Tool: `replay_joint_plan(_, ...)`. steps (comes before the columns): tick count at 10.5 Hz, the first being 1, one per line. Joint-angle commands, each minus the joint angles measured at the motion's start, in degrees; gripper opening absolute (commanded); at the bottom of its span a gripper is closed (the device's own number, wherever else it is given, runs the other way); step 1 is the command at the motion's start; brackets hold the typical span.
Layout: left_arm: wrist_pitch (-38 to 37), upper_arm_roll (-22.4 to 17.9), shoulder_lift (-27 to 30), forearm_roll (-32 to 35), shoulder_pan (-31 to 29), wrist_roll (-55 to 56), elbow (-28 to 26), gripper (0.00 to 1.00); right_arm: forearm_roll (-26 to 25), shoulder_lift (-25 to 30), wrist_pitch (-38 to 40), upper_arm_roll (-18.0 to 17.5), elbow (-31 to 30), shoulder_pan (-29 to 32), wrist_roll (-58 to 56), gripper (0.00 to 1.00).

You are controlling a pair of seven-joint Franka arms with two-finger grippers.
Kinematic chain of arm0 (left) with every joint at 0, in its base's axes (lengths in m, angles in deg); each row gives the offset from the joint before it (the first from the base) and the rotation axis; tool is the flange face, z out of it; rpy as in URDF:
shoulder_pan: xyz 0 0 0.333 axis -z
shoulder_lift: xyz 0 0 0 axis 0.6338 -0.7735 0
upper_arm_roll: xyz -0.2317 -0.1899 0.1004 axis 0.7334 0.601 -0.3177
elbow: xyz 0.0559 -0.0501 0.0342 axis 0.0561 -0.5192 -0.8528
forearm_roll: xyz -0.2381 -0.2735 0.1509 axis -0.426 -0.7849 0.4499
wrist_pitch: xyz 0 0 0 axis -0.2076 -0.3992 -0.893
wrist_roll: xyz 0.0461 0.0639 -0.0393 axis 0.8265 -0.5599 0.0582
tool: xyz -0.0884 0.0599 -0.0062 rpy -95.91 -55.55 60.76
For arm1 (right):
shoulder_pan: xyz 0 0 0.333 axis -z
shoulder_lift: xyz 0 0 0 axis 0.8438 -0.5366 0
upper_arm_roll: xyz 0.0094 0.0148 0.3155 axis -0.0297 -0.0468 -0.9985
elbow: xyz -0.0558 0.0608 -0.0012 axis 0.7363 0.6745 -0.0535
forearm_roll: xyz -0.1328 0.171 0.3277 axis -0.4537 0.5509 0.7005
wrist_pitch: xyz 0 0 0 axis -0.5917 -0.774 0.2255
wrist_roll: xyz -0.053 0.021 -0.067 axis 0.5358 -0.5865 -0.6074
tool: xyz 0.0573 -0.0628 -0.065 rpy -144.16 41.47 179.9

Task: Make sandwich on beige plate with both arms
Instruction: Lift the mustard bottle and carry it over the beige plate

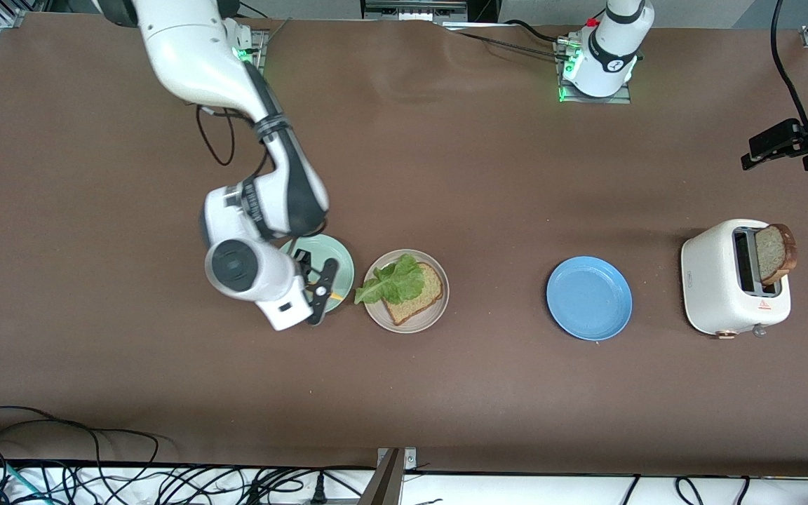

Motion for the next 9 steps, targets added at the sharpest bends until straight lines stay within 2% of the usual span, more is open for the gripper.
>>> replay_joint_plan(1, -0.5, 0.2, -0.2, -0.3, -0.7, 0.2, 0.9, 1.00, -10.1, 0.2, 1.1, 1.4, 1.2, -5.6, 4.7, 0.00)
replay_joint_plan(5, -0.5, 0.2, -0.2, -0.4, -1.6, 0.3, 0.9, 1.00, -25.9, 0.2, 0.3, 1.4, 1.8, -14.2, 5.3, 0.00)
replay_joint_plan(7, -0.5, 0.2, -0.1, -0.5, -2.2, 0.3, 0.8, 1.00, -29.2, 0.1, 0.7, 1.3, 1.8, -16.2, 5.3, 0.00)
replay_joint_plan(9, -0.5, 0.3, -0.1, -0.2, -2.2, 0.3, 0.9, 1.00, -29.6, 0.1, 0.7, 1.3, 1.8, -16.2, 5.3, 0.00)
